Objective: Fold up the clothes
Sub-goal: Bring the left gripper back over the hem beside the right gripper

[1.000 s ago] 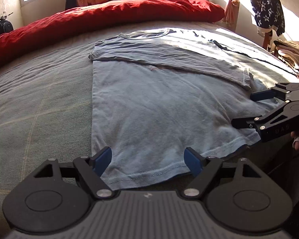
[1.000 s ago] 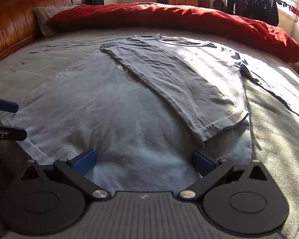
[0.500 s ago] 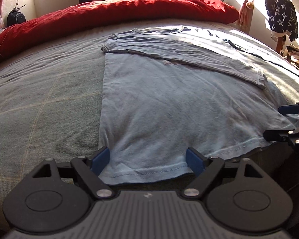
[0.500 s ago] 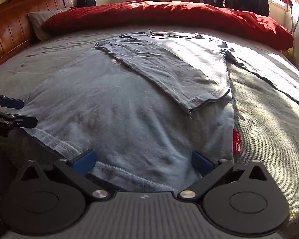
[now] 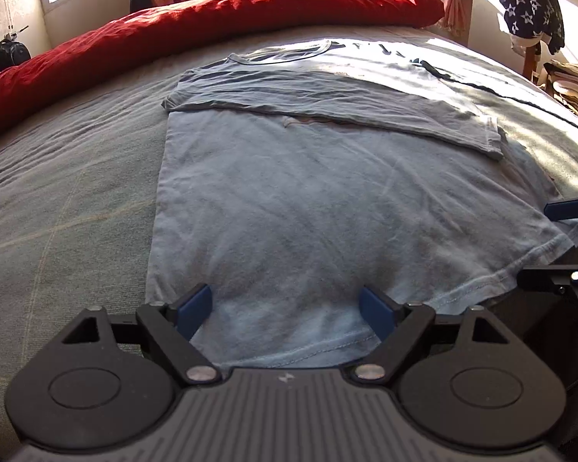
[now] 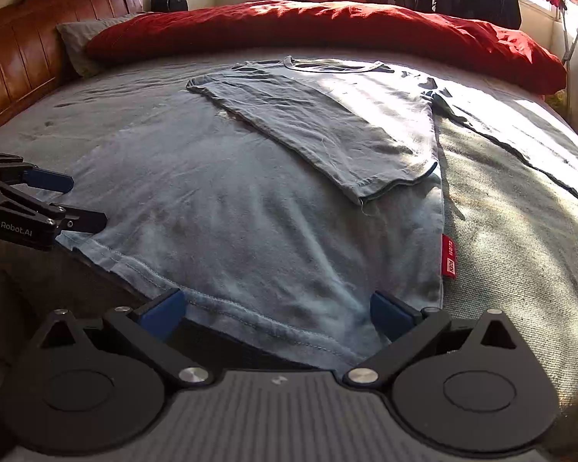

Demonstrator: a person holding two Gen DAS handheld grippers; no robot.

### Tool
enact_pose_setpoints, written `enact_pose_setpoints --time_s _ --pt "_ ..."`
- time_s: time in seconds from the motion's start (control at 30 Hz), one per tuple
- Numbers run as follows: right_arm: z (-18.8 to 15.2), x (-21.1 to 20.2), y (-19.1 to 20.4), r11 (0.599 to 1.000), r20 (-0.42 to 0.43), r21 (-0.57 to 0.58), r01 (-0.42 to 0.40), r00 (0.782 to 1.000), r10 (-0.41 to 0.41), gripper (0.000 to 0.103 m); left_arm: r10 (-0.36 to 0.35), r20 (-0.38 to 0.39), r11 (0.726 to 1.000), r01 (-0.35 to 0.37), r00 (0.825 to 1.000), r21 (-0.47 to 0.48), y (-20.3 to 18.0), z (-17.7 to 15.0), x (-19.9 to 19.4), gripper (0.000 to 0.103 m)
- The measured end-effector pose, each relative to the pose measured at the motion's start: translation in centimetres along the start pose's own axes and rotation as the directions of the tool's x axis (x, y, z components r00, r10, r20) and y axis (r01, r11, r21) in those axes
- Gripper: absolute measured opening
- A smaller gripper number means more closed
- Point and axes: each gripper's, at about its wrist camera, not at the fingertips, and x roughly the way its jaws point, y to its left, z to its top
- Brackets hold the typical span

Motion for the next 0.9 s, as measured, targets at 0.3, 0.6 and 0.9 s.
enact_pose_setpoints --time_s 0.3,0.6,0.9 --pt "3.3 0.7 3.3 0.994 0.074 -0.104 -0.019 0.997 0.027 0.103 0.073 0.019 0.997 -0.072 0.997 -0.036 1.8 -0.5 -2.4 0.088" --pt "2.0 2.6 4.0 0.998 0.019 -0.052 -0.029 0.999 0.030 0.103 0.010 0.054 0.999 -0.008 0.999 -0.037 1.8 -0.4 -2.9 0.088" --pt "1.6 2.4 4.3 0.998 0.024 -0.061 -0.012 1.000 0.013 0.103 -0.032 0.086 0.999 0.029 0.996 0.041 -1.1 1.2 -0.8 0.089"
